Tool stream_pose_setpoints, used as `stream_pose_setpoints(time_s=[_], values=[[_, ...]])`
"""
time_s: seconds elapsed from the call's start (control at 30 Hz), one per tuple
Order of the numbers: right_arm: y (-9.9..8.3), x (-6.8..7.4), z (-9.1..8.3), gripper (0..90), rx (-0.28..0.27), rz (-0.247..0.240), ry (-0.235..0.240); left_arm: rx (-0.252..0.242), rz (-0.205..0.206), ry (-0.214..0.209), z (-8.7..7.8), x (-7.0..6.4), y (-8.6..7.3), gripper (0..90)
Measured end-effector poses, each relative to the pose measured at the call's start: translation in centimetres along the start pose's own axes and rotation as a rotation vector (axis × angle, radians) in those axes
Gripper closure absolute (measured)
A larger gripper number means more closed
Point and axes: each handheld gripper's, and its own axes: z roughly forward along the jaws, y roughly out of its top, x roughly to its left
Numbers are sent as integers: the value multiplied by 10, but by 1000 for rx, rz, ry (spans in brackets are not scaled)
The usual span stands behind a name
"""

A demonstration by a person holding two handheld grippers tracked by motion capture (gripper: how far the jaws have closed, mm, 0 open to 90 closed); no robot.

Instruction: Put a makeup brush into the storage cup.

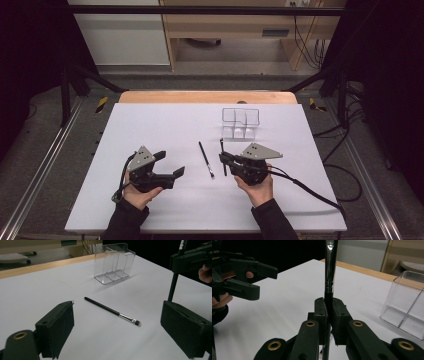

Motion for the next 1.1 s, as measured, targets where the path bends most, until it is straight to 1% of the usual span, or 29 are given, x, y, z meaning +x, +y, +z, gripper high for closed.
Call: stream_pose_setpoints(time_s=[0.17,0.27,0.4,0.57,0.7,0.9,1.1], values=[[5,-6,-3,841,-16,4,-19,9,-4,10,-3,5,-2,105],[10,-10,-4,841,-37,20,-26,16,1,26,-5,8,-4,101],[15,-16,-5,841,-53,34,-40,22,-6,38,-8,13,-6,101],[20,-25,-3,841,-58,48,-73,38,2,53,-9,16,-8,95],[26,-32,-3,841,-66,57,-96,45,-8,65,-10,19,-9,84],[33,-43,-3,841,-79,76,-129,49,-10,80,-13,23,-10,77],[38,-52,0,841,-101,100,-144,56,-10,97,-15,26,-12,75]])
